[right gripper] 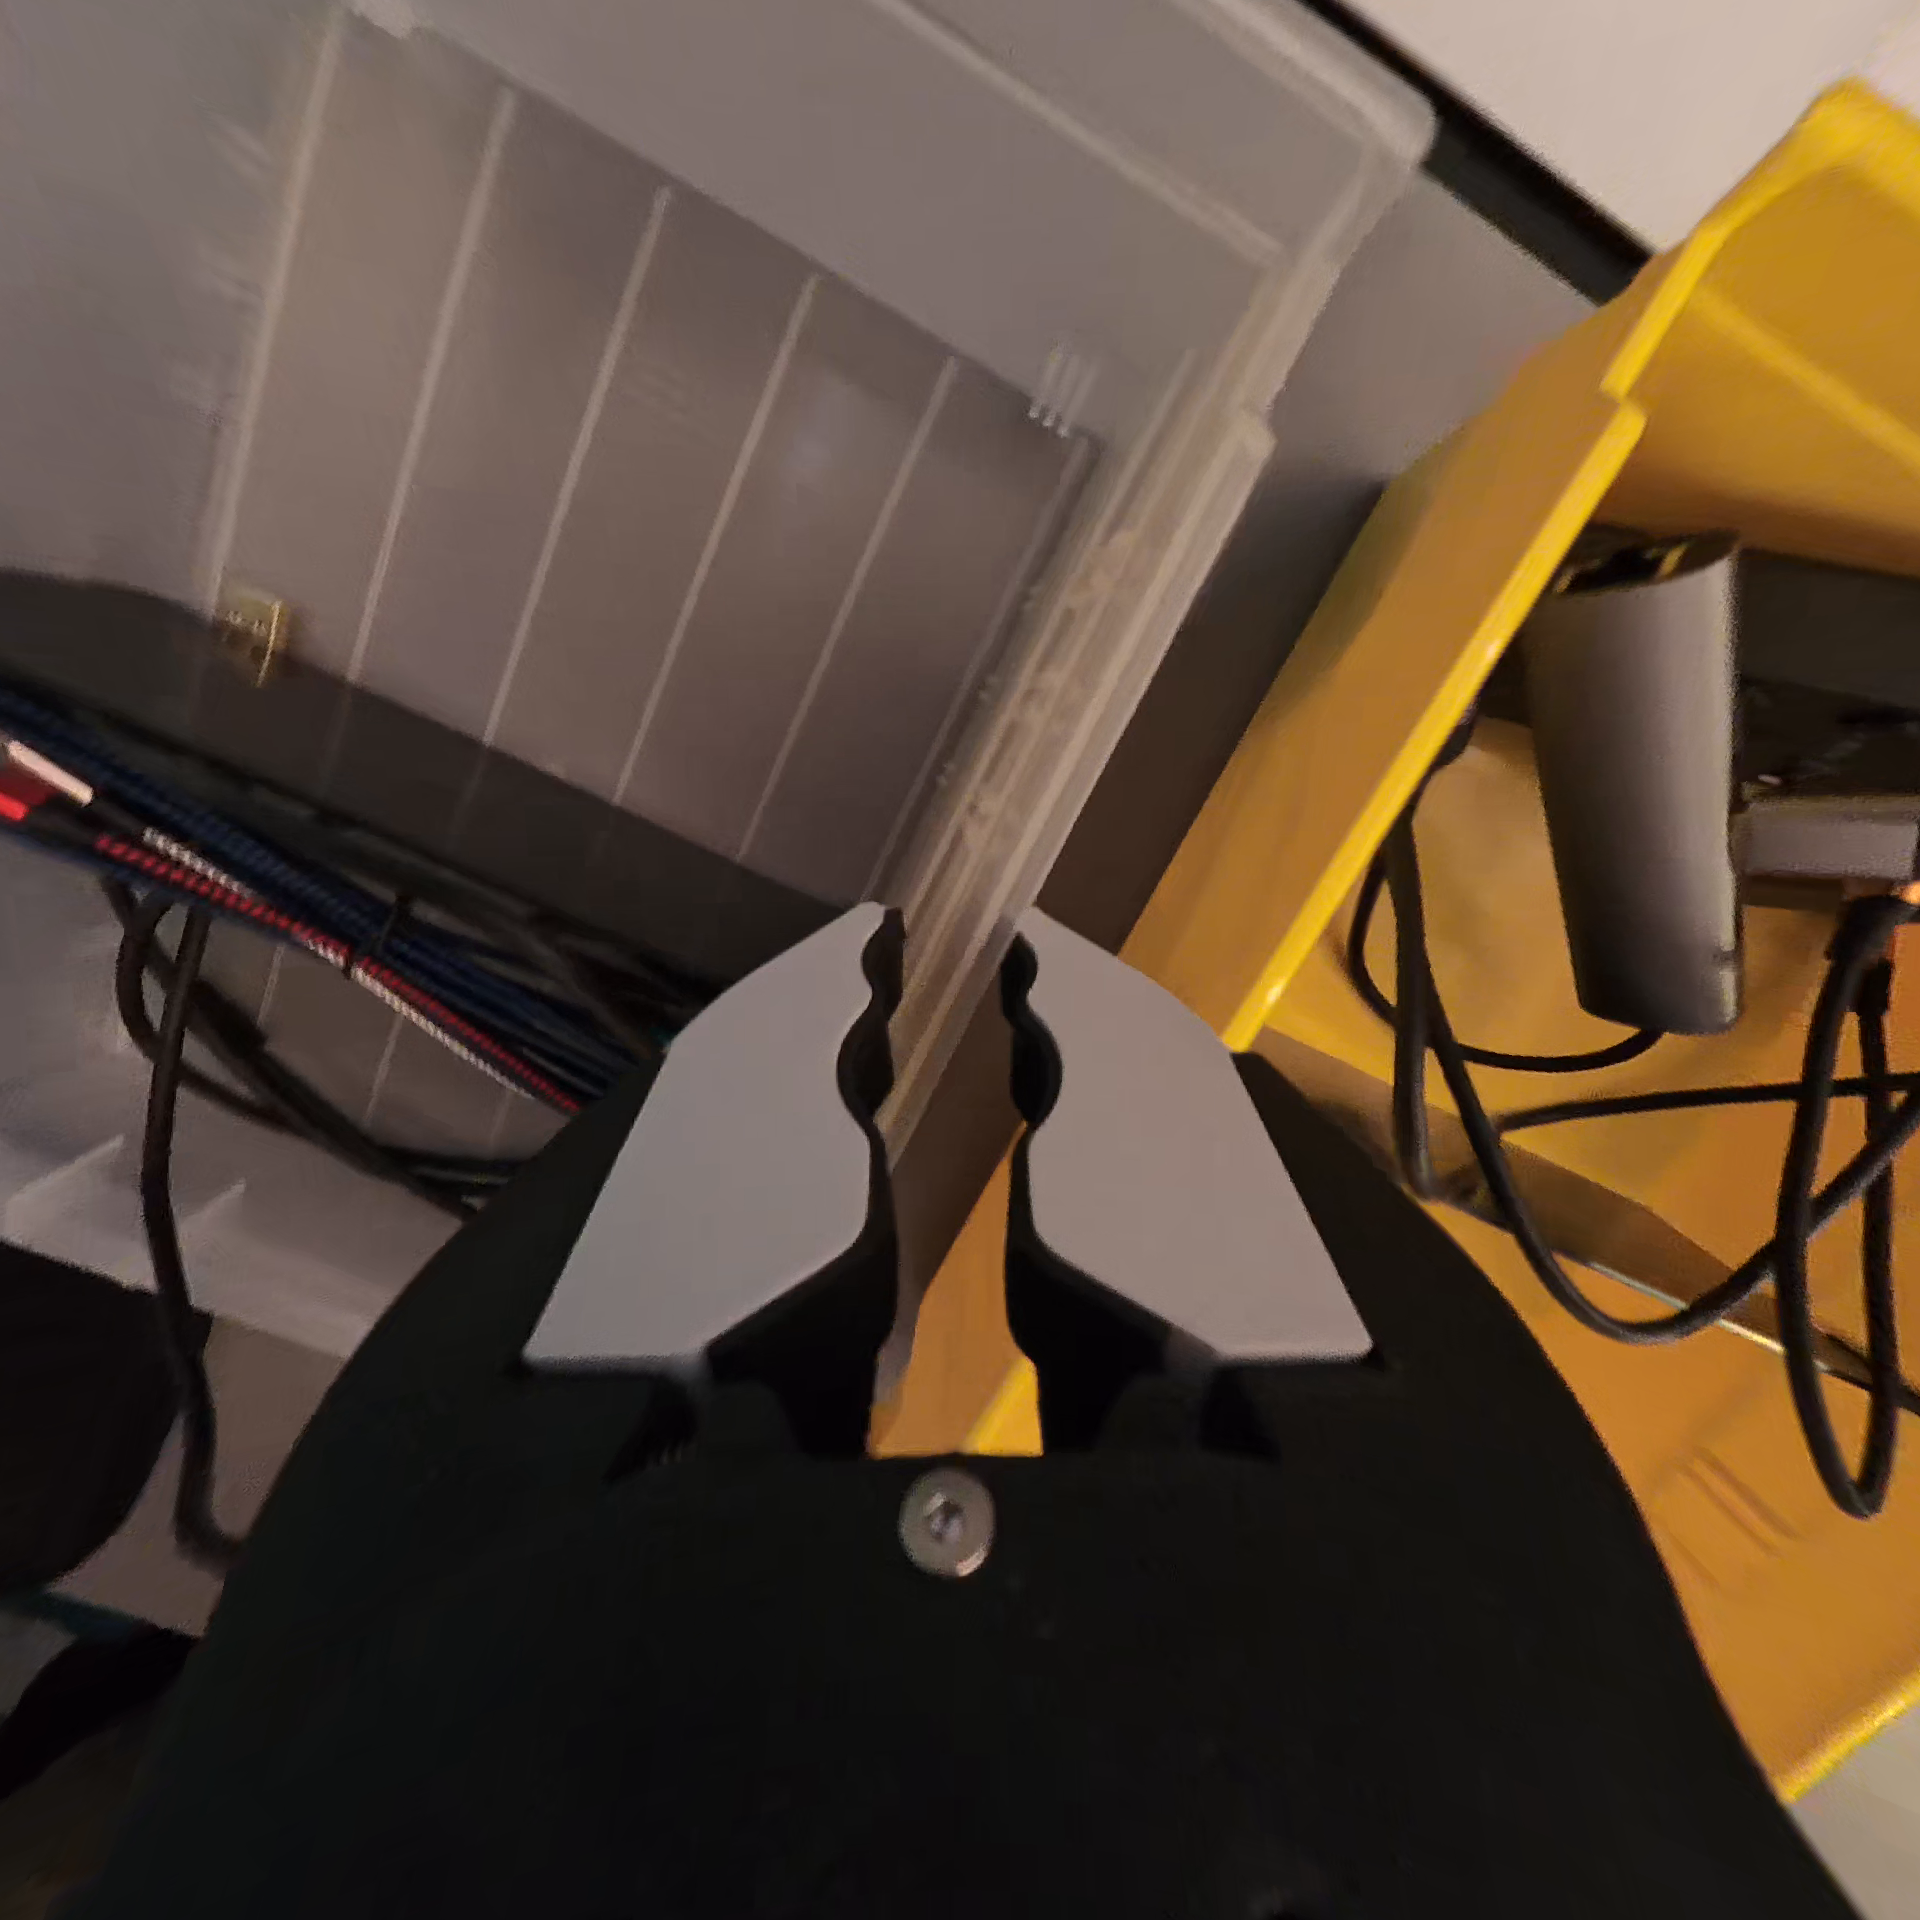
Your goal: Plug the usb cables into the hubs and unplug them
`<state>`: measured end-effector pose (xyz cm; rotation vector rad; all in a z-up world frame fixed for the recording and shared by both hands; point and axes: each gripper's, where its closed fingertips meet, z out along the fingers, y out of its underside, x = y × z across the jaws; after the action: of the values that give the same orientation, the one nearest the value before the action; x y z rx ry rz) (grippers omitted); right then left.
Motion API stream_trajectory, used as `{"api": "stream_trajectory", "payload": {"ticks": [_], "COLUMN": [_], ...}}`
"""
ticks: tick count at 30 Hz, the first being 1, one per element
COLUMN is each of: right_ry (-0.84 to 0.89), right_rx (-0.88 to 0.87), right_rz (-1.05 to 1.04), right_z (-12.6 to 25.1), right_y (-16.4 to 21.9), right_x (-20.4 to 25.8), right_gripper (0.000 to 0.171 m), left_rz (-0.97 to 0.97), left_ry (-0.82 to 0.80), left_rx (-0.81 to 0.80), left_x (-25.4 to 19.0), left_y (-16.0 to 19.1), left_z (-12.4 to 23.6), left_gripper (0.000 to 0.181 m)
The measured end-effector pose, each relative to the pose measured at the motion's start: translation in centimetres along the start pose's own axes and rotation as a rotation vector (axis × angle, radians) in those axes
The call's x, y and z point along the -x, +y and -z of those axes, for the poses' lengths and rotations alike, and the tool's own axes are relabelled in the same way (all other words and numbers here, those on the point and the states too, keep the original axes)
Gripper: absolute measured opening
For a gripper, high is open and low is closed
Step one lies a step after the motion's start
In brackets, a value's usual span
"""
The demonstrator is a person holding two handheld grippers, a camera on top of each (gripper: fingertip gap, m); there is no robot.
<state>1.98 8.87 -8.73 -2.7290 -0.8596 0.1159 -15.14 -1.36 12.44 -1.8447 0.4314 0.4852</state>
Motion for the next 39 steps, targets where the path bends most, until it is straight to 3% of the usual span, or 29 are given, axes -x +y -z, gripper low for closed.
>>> {"api": "stream_trajectory", "payload": {"ticks": [6,21,29,39], "right_ry": [-0.023,-0.215,-0.147,-0.206], "right_rx": [0.069,0.275,0.276,0.147], "right_rz": [-0.132,-0.258,-0.199,-0.237], "right_z": [-2.9,-2.2,4.0,17.0], "right_y": [-1.3,-0.6,-2.3,-3.5], "right_x": [0.0,2.0,0.9,-4.6], "right_gripper": [0.01,0.008,0.008,0.008], "left_rz": [0.001,0.017,0.03,0.05], "left_ry": [0.007,0.02,0.048,0.114], "left_rx": [-0.013,-0.042,-0.144,-0.37], "left_x": [0.2,0.5,0.3,-1.5], "left_y": [0.0,-0.3,-1.7,-4.8], "left_z": [0.5,0.9,4.6,11.0], "left_gripper": [0.06,0.059,0.059,0.051]}}
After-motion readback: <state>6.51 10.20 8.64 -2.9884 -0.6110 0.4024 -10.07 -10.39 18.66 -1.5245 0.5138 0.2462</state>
